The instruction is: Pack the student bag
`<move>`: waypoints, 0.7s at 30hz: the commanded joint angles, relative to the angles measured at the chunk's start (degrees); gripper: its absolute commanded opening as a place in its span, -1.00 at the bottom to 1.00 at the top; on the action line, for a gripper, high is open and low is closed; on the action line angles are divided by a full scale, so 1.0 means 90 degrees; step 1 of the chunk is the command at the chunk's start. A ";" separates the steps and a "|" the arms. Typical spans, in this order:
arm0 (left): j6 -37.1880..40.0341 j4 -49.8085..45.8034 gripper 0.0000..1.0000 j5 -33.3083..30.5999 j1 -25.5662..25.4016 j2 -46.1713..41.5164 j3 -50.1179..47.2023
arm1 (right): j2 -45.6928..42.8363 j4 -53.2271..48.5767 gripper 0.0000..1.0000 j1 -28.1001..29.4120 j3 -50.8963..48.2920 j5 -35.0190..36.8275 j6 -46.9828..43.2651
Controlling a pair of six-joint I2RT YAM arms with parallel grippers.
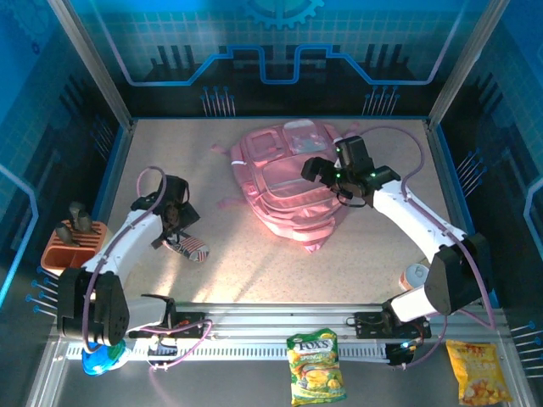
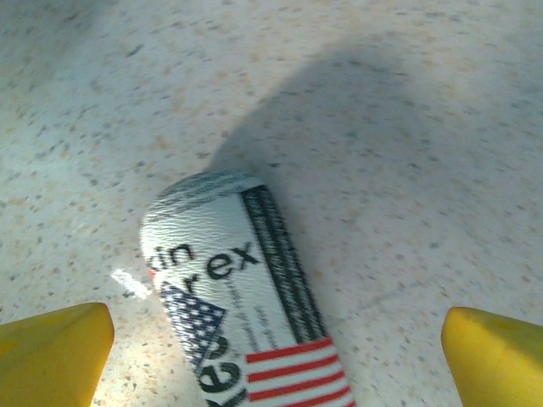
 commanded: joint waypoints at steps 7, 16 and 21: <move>-0.0915 0.0588 0.94 0.0621 0.0526 0.0639 -0.0463 | 0.0156 -0.0169 1.00 0.0174 0.0254 0.0121 -0.0185; -0.1019 0.0856 0.73 0.0758 0.0546 0.1170 -0.0434 | 0.0165 -0.0012 1.00 0.0177 0.0144 0.0043 -0.0107; -0.0907 0.0936 0.66 0.0836 0.0546 0.1368 -0.0419 | 0.0209 0.0007 1.00 0.0173 0.0163 0.0033 -0.0095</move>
